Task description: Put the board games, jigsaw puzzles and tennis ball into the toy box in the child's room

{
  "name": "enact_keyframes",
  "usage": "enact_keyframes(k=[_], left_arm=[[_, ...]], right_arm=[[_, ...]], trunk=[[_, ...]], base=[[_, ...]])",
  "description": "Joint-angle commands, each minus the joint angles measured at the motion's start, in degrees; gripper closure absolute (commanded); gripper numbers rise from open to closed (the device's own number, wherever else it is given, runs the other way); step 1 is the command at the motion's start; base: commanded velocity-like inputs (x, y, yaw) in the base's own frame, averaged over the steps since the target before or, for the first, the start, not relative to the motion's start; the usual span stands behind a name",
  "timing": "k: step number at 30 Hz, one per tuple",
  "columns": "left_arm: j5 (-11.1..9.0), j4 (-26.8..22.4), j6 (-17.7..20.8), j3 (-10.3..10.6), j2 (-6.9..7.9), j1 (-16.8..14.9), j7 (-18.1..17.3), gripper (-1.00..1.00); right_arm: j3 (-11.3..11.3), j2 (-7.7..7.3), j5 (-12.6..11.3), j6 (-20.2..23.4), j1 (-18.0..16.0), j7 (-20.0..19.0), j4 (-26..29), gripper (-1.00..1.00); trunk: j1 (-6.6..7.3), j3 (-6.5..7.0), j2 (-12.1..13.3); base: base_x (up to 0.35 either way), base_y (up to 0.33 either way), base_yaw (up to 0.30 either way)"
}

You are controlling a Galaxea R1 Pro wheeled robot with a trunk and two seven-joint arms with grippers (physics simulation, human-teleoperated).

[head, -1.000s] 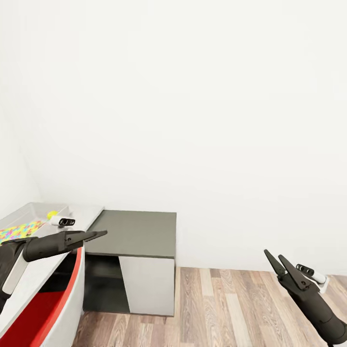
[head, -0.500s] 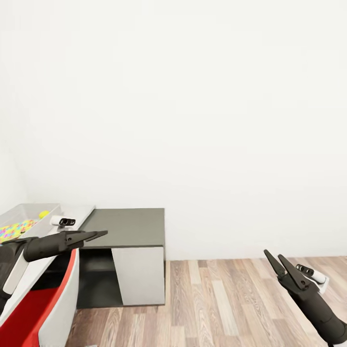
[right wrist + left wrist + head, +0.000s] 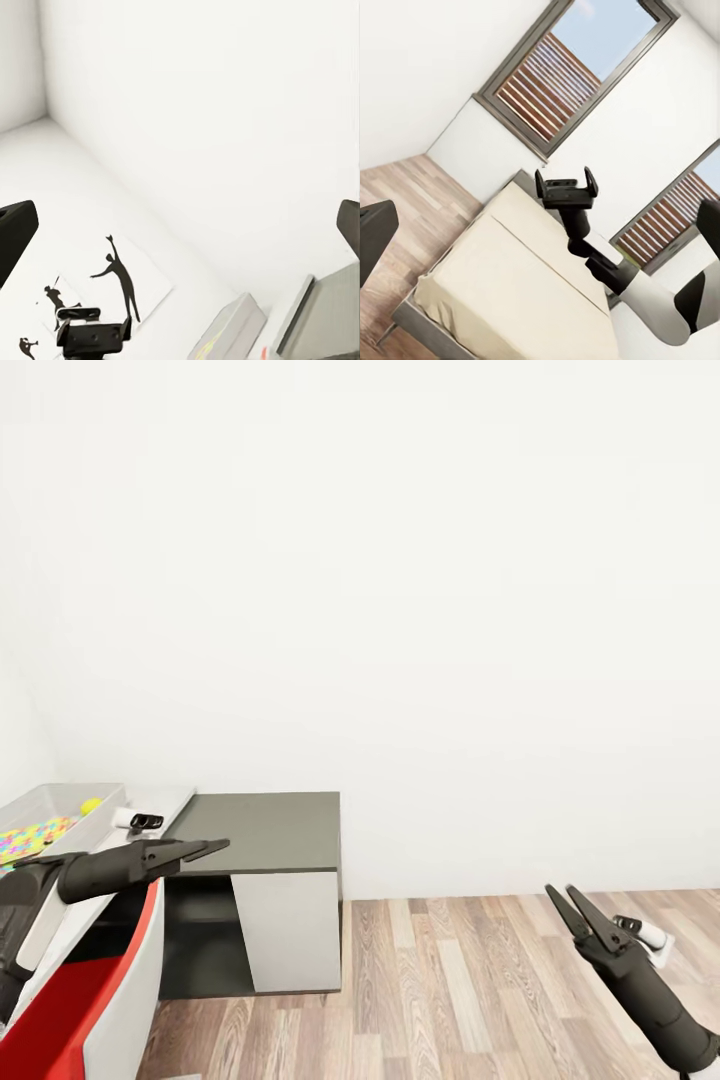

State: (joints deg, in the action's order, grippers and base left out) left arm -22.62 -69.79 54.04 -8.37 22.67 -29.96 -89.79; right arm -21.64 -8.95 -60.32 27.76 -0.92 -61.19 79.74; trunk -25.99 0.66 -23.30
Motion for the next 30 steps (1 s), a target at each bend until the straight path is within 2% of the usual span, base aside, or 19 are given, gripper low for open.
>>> enact_keyframes(k=[1,5,6,8,11,16,20,21,24,26,27,30], left_arm=[[0.4,0.0,0.6,0.0,-0.22,0.0,-0.2,-1.00],[3.9,0.1,0.6,0.0,-1.52,-0.1,-0.2,-1.00],[6.0,0.1,0.6,0.0,-2.64,-0.2,-0.2,-1.00],[8.3,0.1,0.6,-0.1,-4.20,-0.4,0.0,-1.00],[10.2,0.1,0.7,-0.1,-5.43,-0.5,0.5,-1.00],[12.0,0.2,0.9,-0.1,-6.05,-0.7,2.2,-1.00],[12.2,0.3,1.0,-0.1,-6.55,-0.8,7.8,-1.00],[12.3,0.3,1.0,-0.1,-6.79,-0.8,8.5,-1.00],[12.4,0.3,1.1,-0.1,-8.73,-0.9,13.8,-1.00],[12.4,0.4,1.1,-0.1,-10.22,-0.9,19.8,-1.00],[12.4,0.9,1.1,-0.1,-11.13,-0.9,24.2,-1.00],[12.3,3.2,1.0,0.0,-13.24,-0.9,32.8,-1.00]], right_arm=[[0.0,-0.01,-0.3,0.5,0.0,0.6,-0.2,-1.00],[0.0,0.21,-0.3,0.2,0.0,3.5,-0.4,-1.00],[0.1,0.16,-0.3,0.1,0.0,4.4,-0.5,-1.00],[0.2,0.21,-0.3,0.1,0.0,6.6,-0.6,-1.00],[0.3,0.15,-0.4,0.3,-0.1,9.9,-0.6,-1.00],[0.4,0.08,-0.3,0.5,-0.1,17.4,-0.6,-1.00],[0.5,0.08,-0.4,0.7,-0.3,26.1,-0.3,-1.00],[0.6,0.08,-0.4,0.7,-0.3,27.0,-0.3,-1.00],[0.6,0.14,-0.5,0.7,-0.5,32.2,-0.1,-1.00],[0.8,0.12,-0.5,0.8,-0.6,37.9,0.0,-1.00],[1.6,0.12,-0.5,0.8,-0.7,42.5,-0.1,-1.00],[4.6,-0.03,-0.4,0.8,-2.1,52.7,-0.5,-1.00]], trunk=[[0.20,0.16,0.4],[0.21,0.16,0.4],[0.21,0.16,0.4],[0.21,0.16,0.4],[0.21,0.16,0.4],[0.21,0.16,0.4],[0.21,0.16,0.4],[0.21,0.16,0.4],[0.21,0.16,0.4],[0.21,0.16,0.4],[0.21,0.16,0.4],[0.21,0.16,0.4]], base=[[0.000,0.000,0.000],[0.000,0.000,0.000],[0.000,0.000,0.000],[0.000,0.000,0.000],[0.000,0.000,0.000],[0.000,0.000,0.000],[0.000,0.000,0.000],[0.000,0.000,0.000],[0.000,0.000,0.000],[0.000,0.000,0.000],[0.000,0.000,0.000],[0.000,0.000,0.000]])
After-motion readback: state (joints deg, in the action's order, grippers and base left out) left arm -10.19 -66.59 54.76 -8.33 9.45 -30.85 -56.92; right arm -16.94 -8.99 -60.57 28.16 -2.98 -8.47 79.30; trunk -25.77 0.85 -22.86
